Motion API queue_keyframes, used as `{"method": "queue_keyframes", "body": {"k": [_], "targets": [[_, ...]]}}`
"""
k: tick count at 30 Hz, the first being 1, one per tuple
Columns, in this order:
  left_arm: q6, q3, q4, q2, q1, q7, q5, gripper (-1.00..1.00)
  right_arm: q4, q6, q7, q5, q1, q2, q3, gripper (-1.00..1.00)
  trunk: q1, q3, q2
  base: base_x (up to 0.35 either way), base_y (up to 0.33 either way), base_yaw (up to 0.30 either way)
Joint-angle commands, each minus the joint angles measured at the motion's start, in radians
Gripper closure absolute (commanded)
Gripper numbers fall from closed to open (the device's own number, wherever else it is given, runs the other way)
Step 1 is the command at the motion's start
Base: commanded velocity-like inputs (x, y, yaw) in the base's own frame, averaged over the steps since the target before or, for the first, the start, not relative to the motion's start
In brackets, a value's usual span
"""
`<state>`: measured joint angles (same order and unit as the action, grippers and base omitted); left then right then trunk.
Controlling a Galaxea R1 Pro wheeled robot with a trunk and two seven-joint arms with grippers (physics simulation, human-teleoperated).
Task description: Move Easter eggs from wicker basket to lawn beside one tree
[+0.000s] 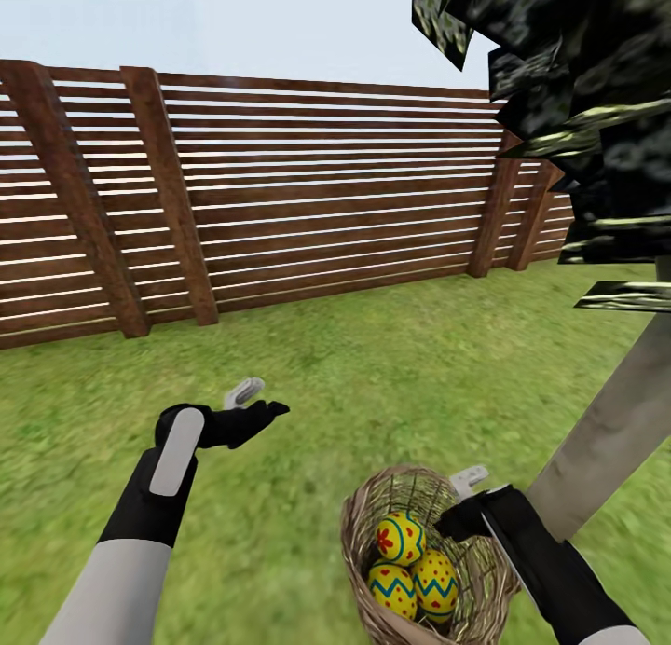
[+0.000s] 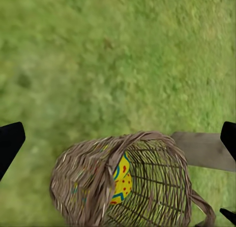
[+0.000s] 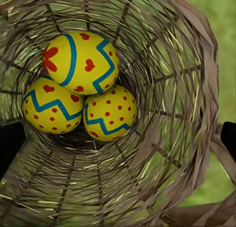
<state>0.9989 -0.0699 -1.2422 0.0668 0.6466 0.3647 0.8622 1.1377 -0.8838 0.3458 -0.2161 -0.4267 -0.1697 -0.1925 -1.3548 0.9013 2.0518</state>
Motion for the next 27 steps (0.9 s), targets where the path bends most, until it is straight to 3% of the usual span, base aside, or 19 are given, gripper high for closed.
{"method": "queue_keyframes", "body": {"k": [1, 3, 6, 11, 13, 16, 18, 20, 27], "targets": [[0.004, -0.002, -0.001, 0.002, 0.001, 0.009, 0.011, -1.0, 0.005, -0.004, 0.045, -0.015, -0.001, -0.001, -0.01, -1.0, 0.0, 0.001, 0.0, 0.078, -0.074, 0.0], [0.003, 0.004, 0.0, 0.002, 0.001, 0.009, 0.011, -1.0, 0.021, -0.005, 0.104, -0.019, -0.004, -0.003, -0.018, -1.0, 0.0, 0.001, 0.0, 0.101, -0.09, 0.0], [0.003, 0.033, 0.0, 0.002, 0.001, 0.009, 0.011, -1.0, 0.059, -0.004, 0.127, -0.021, -0.005, -0.003, -0.03, -1.0, 0.0, 0.001, 0.0, 0.061, -0.045, 0.0], [0.003, 0.052, 0.002, 0.002, 0.001, 0.01, 0.011, -1.0, 0.11, -0.002, 0.133, -0.044, -0.006, -0.006, -0.113, -1.0, 0.0, 0.001, 0.0, 0.012, -0.009, 0.0], [0.003, 0.054, 0.003, 0.002, 0.001, 0.01, 0.011, -1.0, 0.122, 0.0, 0.132, -0.085, -0.007, -0.006, -0.137, -1.0, 0.0, 0.001, 0.0, 0.002, -0.002, 0.0], [0.003, 0.055, 0.003, 0.002, 0.001, 0.01, 0.011, -1.0, 0.13, 0.028, 0.136, -0.196, -0.007, -0.007, -0.162, -1.0, 0.0, 0.001, 0.0, 0.001, -0.076, 0.0], [0.003, 0.056, 0.003, 0.002, 0.001, 0.01, 0.011, -1.0, 0.132, 0.102, 0.146, -0.263, -0.008, -0.009, -0.206, -1.0, 0.0, 0.001, 0.0, 0.0, -0.128, 0.0], [0.003, 0.056, 0.003, 0.002, 0.001, 0.01, 0.011, -1.0, 0.13, 0.192, 0.175, -0.29, -0.008, -0.011, -0.253, -1.0, 0.0, 0.001, 0.0, 0.0, -0.051, 0.0], [0.003, 0.061, 0.015, 0.003, 0.001, 0.01, 0.011, -1.0, 0.126, 0.398, 0.215, -0.374, -0.008, -0.041, -0.284, -1.0, 0.0, 0.001, 0.0, 0.0, -0.008, 0.0]]}}
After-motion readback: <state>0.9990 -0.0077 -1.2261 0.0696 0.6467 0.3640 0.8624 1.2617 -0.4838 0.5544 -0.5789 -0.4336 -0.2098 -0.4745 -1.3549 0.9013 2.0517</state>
